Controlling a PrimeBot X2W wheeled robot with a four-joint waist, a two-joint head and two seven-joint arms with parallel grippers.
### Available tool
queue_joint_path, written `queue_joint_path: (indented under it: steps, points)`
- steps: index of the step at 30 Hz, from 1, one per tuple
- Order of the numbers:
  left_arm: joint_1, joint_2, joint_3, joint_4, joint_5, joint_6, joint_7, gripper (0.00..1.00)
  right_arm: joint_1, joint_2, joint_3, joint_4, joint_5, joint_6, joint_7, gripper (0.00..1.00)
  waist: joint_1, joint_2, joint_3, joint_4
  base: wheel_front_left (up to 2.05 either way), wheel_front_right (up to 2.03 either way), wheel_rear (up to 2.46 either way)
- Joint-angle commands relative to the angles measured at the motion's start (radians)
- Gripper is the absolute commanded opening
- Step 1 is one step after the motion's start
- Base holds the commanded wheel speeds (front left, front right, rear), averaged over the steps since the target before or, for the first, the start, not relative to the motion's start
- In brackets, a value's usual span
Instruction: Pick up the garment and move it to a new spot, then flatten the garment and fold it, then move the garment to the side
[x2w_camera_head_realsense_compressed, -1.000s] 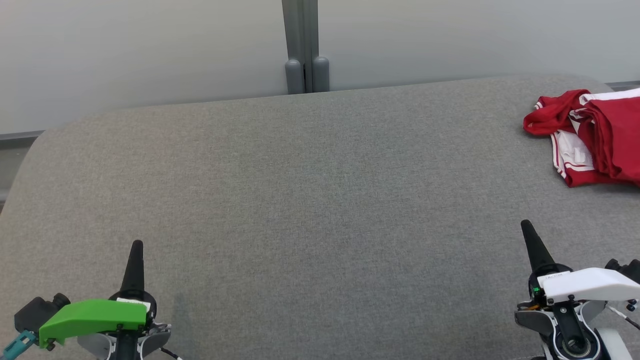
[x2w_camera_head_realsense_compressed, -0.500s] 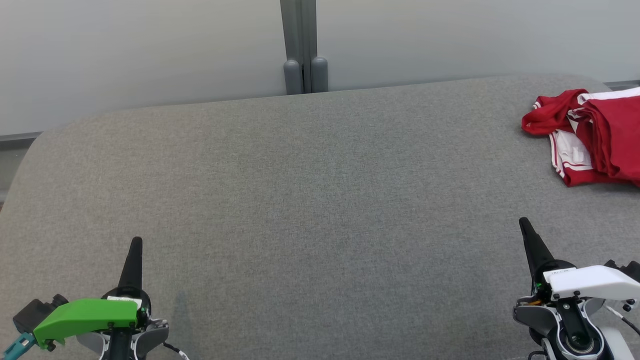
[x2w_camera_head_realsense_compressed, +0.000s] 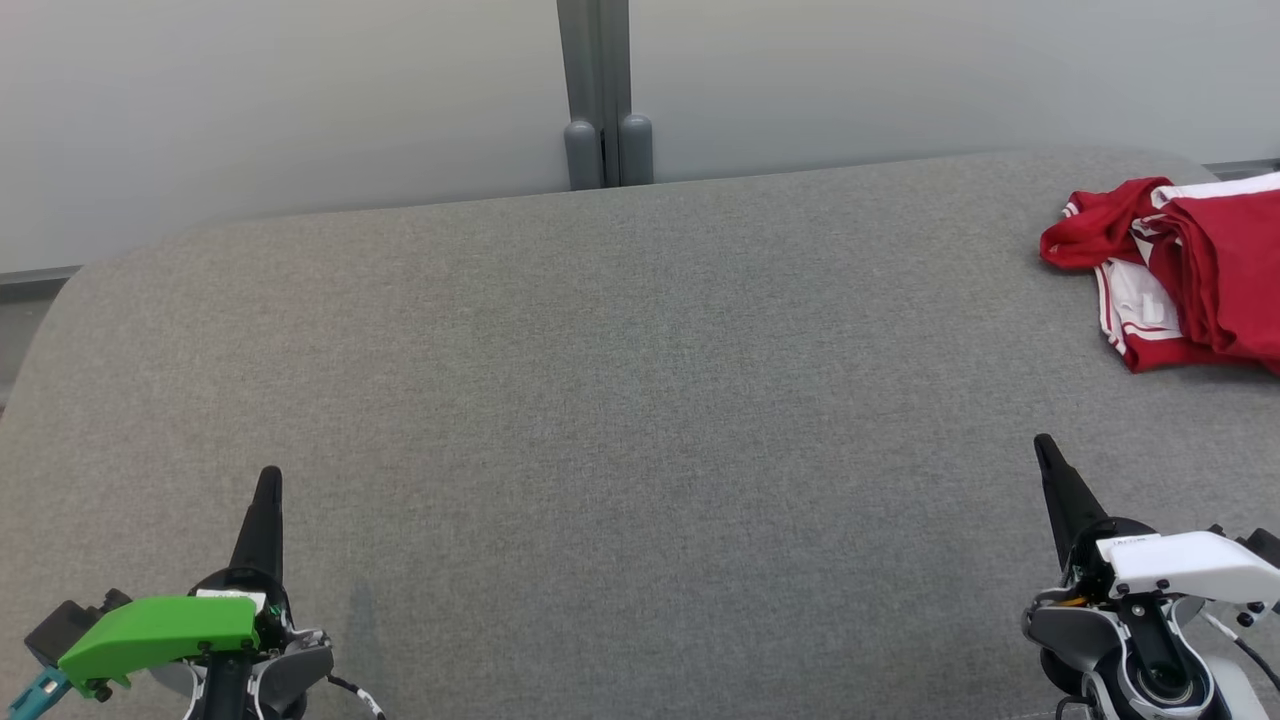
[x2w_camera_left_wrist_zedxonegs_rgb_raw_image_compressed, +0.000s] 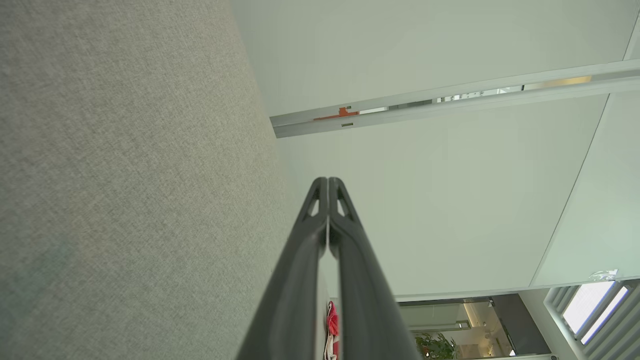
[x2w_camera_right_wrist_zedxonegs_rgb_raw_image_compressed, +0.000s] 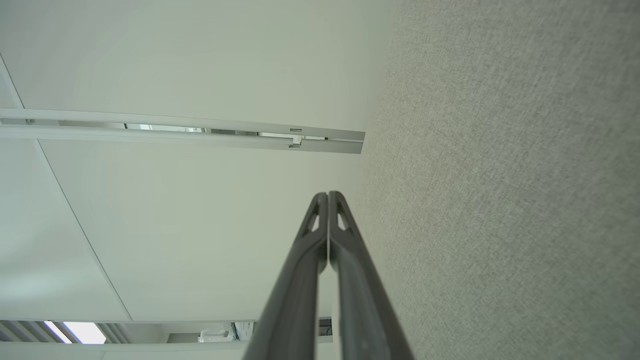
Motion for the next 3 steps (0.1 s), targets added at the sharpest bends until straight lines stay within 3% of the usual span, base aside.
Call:
queue_joint_path:
  steps: [1, 3]
  points:
    - [-0.016, 0.001, 0.007, 0.000, -0.019, -0.008, 0.006, 0.00, -0.014, 0.003, -0.005, 0.001, 0.021, 0.000, 0.008, 0.00, 0.0000, 0.0000, 0.000, 0.000, 0.00, 0.00, 0.00]
    - [-0.018, 0.000, 0.009, 0.001, -0.036, -0.010, 0.010, 0.00, -0.016, 0.004, -0.007, 0.003, 0.034, 0.000, 0.011, 0.00, 0.0000, 0.0000, 0.000, -0.001, 0.00, 0.00, 0.00]
